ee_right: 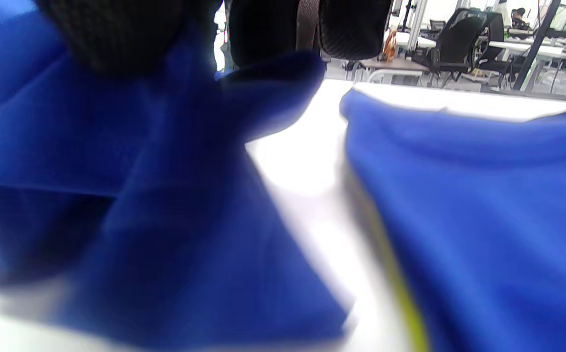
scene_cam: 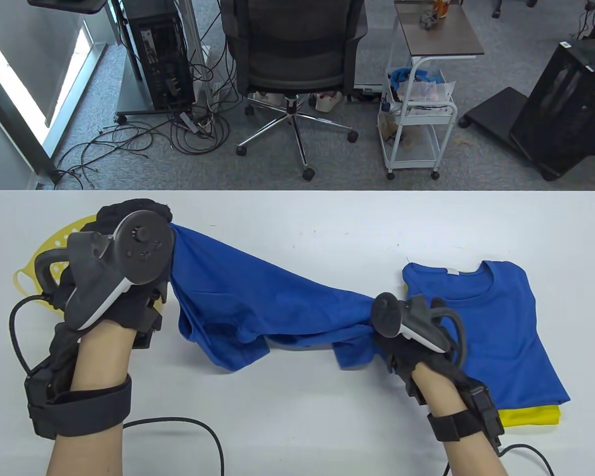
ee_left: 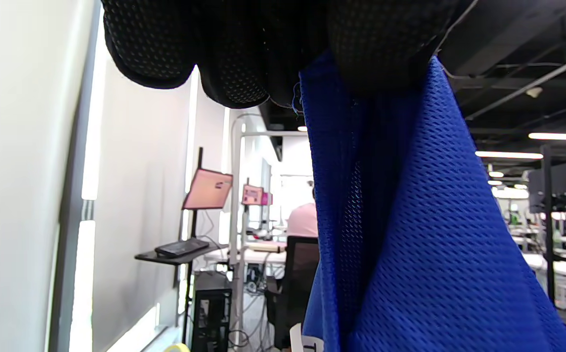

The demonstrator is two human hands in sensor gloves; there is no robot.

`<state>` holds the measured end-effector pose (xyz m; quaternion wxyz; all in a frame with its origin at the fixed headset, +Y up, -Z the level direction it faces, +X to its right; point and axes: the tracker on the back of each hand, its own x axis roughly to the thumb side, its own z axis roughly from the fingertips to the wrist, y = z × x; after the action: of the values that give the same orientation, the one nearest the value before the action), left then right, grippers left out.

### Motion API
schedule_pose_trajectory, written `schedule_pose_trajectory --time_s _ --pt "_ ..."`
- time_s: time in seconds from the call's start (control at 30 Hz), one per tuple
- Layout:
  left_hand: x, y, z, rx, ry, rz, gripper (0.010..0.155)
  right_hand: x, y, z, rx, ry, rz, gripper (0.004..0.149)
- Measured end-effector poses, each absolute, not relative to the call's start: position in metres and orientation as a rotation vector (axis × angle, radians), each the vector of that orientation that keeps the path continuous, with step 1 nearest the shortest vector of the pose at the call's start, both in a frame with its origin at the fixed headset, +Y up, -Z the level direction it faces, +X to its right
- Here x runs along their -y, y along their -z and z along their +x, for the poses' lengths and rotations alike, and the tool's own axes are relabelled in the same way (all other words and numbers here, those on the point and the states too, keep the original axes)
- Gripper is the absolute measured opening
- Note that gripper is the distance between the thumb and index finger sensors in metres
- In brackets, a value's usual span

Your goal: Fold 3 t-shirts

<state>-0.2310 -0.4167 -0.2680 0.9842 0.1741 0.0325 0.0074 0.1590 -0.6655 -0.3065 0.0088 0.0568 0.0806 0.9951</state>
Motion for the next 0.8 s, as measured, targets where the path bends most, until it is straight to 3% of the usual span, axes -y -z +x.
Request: schedule_pose_trajectory --time_s 0.13,0.37,0.47,0.57,0.67,0.8 --pt "0.42 0.266 -0.243 -0.09 -0.017 0.348 0.042 0.654 0.293 0.174 -0.226 -3.142 0.184 0.039" --pt "0.444 0.274 -0.245 -0.088 0.012 0.29 0.042 0.71 0.283 0.168 -0.614 -3.164 0.311 0.04" --pt "0.452 0.279 -0.244 -0.08 0.032 0.277 0.042 0.722 0.282 0.166 -0.717 -3.115 0.358 0.05" --pt "0.458 0.284 -0.245 -0.082 0.044 0.266 0.042 0.709 0.287 0.171 -0.598 -3.052 0.309 0.051" --pt "0.464 0.29 -0.247 -0.081 0.05 0.257 0.042 0.693 0.292 0.172 -0.327 -3.025 0.239 0.045" --pt "0.473 0.295 -0.252 -0.076 0.049 0.242 0.042 0.695 0.296 0.155 -0.345 -3.084 0.327 0.047"
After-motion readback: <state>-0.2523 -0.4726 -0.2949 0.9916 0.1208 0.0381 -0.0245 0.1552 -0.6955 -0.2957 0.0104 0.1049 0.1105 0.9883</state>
